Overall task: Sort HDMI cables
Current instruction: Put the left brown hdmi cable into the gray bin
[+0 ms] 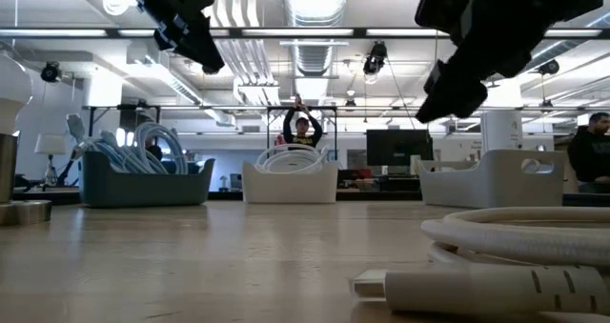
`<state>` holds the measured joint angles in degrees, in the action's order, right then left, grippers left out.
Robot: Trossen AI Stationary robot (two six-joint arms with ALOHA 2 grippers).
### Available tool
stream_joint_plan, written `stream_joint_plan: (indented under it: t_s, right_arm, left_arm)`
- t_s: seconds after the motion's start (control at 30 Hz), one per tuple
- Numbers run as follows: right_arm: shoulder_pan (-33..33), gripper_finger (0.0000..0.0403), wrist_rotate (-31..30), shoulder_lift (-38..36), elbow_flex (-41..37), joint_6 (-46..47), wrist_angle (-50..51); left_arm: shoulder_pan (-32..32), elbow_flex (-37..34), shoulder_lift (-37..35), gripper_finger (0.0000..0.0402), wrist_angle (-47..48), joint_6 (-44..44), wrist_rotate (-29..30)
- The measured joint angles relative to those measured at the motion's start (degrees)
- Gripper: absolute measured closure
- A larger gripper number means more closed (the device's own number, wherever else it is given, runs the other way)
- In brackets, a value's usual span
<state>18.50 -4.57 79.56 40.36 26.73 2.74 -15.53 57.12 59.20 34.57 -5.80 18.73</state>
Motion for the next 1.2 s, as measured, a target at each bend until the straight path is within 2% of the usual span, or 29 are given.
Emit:
stream_joint_plan:
  t_s: [0.23, 0.57, 0.77, 0.93, 1.2]
  right_arm:
    - [3.9, 0.0197, 10.48, 8.57, 0.47, 6.59, -1.1]
    - [8.74, 0.0197, 10.66, 21.1, 7.24, 7.31, -1.58]
    - [9.01, 0.0201, 7.57, 24.84, 12.41, 6.11, 5.44]
    - [9.44, 0.0242, 5.44, 26.09, 15.54, 4.3, 10.36]
    - [9.36, 0.0362, 4.15, 26.11, 18.82, 2.89, 16.46]
  left_arm:
    - [0.0, -1.51, -0.04, 0.0278, 0.7, 0.0, -0.03]
    - [0.0, -5.07, 0.0, 0.0278, 0.07, 0.04, -0.03]
    - [0.0, -5.83, -0.13, 0.0278, -0.97, 1.73, -0.03]
    - [0.0, -5.87, -0.13, 0.0278, -1.39, 3.02, -0.01]
    - [0.0, -5.87, -0.12, 0.0278, -2.16, 4.5, -0.01]
